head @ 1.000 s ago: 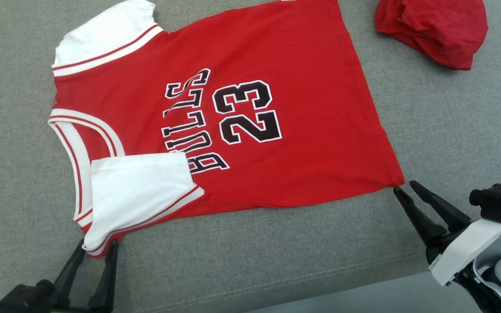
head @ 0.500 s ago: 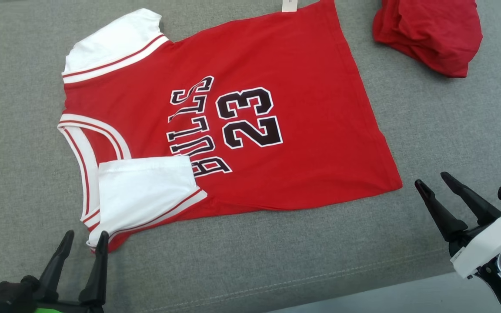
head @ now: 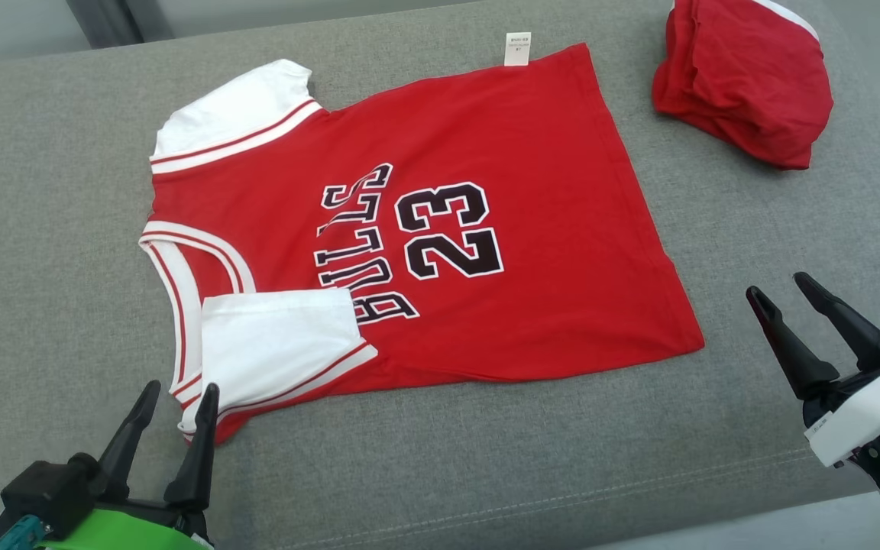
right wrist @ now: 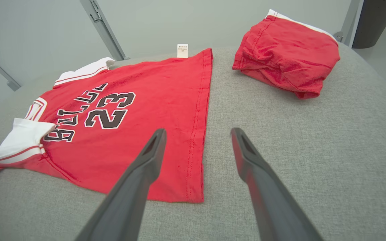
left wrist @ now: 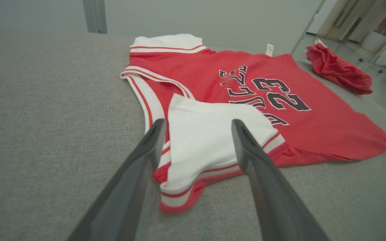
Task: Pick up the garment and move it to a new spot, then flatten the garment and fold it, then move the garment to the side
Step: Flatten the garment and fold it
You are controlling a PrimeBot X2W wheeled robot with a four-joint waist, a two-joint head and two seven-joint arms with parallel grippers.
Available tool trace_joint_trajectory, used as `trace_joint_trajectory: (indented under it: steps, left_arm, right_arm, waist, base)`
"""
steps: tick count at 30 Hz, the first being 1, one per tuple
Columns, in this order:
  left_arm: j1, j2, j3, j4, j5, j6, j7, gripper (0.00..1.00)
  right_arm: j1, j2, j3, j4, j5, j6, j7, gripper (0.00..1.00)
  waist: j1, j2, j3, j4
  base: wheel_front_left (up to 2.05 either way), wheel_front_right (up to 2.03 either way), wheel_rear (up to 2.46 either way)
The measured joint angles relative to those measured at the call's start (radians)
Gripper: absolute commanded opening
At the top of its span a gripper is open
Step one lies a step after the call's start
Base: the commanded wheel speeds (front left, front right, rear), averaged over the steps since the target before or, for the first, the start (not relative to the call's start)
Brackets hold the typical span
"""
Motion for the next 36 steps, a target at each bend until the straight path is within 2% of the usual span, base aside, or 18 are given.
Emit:
trace_joint_trajectory:
  steps: [10, 23, 36]
  left_arm:
    - [-0.135, -0.029, -0.02, 0.18, 0.028, 0.0, 0.001, 1.0]
    - [-0.299, -0.045, -0.04, 0.313, 0.065, 0.0, 0.006, 1.0]
    - [-0.379, -0.057, -0.056, 0.43, 0.089, 0.0, 0.011, 1.0]
  right_arm:
    - [-0.039, 0.031, 0.027, -0.019, -0.003, 0.004, 0.001, 1.0]
    - [-0.088, 0.04, 0.026, -0.031, -0.012, 0.01, 0.002, 1.0]
    - [-0.11, 0.049, 0.019, -0.022, -0.012, 0.01, -0.008, 1.0]
  waist:
    - [0.0, 0.0, -0.014, 0.005]
    - [0.0, 0.0, 0.035, -0.012]
    - [0.0, -0.0001, 0.068, -0.023]
  base:
    - [0.0, 0.0, 0.0]
    - [0.0, 0.0, 0.0]
    - [0.0, 0.0, 0.0]
